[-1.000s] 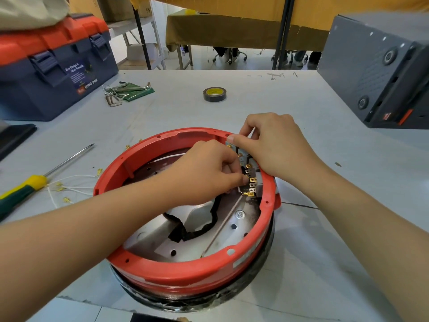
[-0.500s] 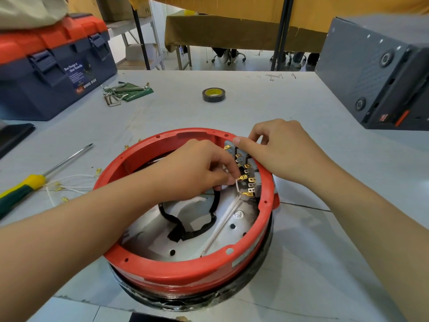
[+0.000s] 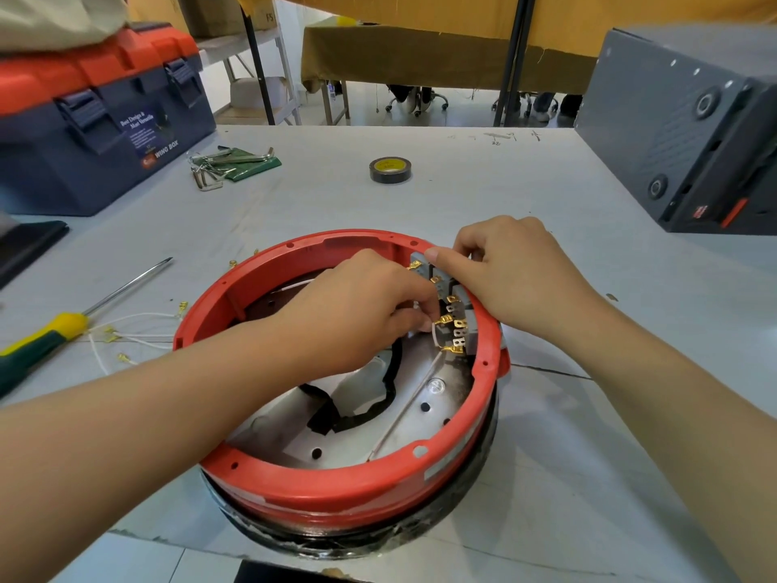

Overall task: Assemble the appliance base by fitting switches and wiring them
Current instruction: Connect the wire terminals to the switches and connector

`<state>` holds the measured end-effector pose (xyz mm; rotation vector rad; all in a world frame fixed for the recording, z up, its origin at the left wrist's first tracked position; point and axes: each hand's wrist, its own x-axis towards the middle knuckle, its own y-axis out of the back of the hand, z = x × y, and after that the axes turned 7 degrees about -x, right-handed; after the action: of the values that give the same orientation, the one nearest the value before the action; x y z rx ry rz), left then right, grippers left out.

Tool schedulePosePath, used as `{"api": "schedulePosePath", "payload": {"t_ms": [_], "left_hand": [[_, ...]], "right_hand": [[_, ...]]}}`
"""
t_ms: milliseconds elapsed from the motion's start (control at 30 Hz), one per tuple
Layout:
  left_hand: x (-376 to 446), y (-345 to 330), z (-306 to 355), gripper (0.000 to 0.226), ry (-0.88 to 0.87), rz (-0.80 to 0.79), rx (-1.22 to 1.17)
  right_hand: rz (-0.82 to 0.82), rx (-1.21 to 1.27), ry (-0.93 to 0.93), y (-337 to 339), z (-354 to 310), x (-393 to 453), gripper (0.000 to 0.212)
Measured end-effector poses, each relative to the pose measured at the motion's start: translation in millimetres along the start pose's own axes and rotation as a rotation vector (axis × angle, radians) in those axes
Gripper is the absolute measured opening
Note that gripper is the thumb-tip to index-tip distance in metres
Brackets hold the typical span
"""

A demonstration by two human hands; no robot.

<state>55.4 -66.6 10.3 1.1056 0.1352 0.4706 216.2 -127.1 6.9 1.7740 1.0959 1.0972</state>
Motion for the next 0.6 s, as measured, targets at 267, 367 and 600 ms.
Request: {"api": "schedulePosePath", "payload": {"t_ms": [267,367,600], "left_hand": [[3.3,-4.5,1.1,0.012,0.009,0.001,0.006],[3.2,-4.9,0.4,0.012,0.023,0.012,-0.005],[2.3,-1.8,6.9,0.013,0.043,0.013,0.009]], "right_hand": [[0.009,-0.002,0.017,0.8,-0.1,0.3,0.044],[0.009,-0.009,0.024,1.3,0.0,0.4,0.043],[-0.01,0.01,0.014,1.7,0.0,0.4,0.043]]}}
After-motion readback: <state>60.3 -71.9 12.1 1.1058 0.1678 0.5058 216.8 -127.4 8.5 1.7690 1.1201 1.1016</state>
